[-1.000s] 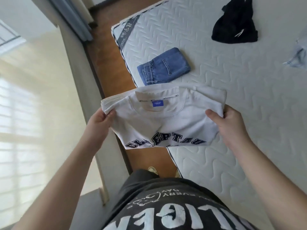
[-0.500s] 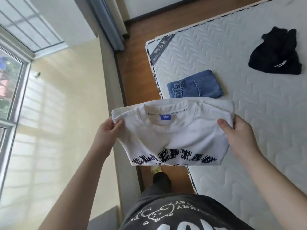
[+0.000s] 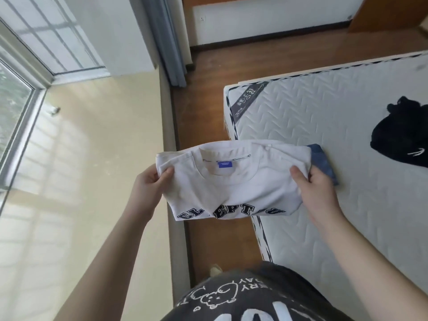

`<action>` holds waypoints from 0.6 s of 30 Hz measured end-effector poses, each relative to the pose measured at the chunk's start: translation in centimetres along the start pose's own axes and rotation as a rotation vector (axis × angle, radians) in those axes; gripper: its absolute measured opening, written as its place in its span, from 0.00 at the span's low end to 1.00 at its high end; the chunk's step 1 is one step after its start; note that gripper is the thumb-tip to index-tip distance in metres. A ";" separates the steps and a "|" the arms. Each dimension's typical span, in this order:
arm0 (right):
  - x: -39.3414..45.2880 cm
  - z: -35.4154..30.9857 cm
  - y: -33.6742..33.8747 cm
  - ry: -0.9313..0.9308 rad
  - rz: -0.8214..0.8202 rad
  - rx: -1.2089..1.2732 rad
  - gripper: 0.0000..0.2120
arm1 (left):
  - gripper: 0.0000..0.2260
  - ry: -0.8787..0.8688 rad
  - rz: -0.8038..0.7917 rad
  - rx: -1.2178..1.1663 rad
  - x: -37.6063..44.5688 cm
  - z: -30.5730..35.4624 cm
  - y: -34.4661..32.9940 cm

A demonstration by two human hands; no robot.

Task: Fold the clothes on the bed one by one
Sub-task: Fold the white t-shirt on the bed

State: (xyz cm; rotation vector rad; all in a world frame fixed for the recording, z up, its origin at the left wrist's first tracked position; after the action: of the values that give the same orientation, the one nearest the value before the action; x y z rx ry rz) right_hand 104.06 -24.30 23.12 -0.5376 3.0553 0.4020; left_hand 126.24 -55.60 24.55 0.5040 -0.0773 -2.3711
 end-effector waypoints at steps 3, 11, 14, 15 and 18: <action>2.9 -1.3 -1.6 -0.015 0.017 0.007 0.07 | 0.11 0.005 0.023 -0.014 2.9 1.4 1.1; 13.4 -1.0 -5.7 -0.039 -0.010 -0.026 0.22 | 0.11 0.030 0.030 0.011 13.5 4.1 -0.2; 18.0 -1.0 -7.5 -0.064 -0.064 0.004 0.25 | 0.11 0.052 0.041 0.021 17.9 5.3 -0.6; 19.3 -1.2 -7.9 -0.074 -0.073 0.007 0.24 | 0.11 0.061 0.047 0.028 19.2 5.8 -0.6; 23.6 -2.7 -9.5 -0.070 -0.138 -0.011 0.15 | 0.11 0.049 0.068 0.076 22.6 7.6 -0.1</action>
State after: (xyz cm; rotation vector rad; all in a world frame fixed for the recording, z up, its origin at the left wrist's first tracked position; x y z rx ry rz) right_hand 85.14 -41.48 21.98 -0.7139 2.9281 0.4242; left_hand 107.93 -70.93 23.96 0.5862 -0.1602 -2.2951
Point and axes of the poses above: each hand's wrist, its own x-axis towards the middle knuckle, its own y-axis out of the back of the hand, z = x × y, the point moved 6 cm from there along x, towards the middle knuckle, and after that the axes turned 5 degrees about y, right-handed, at the moved point
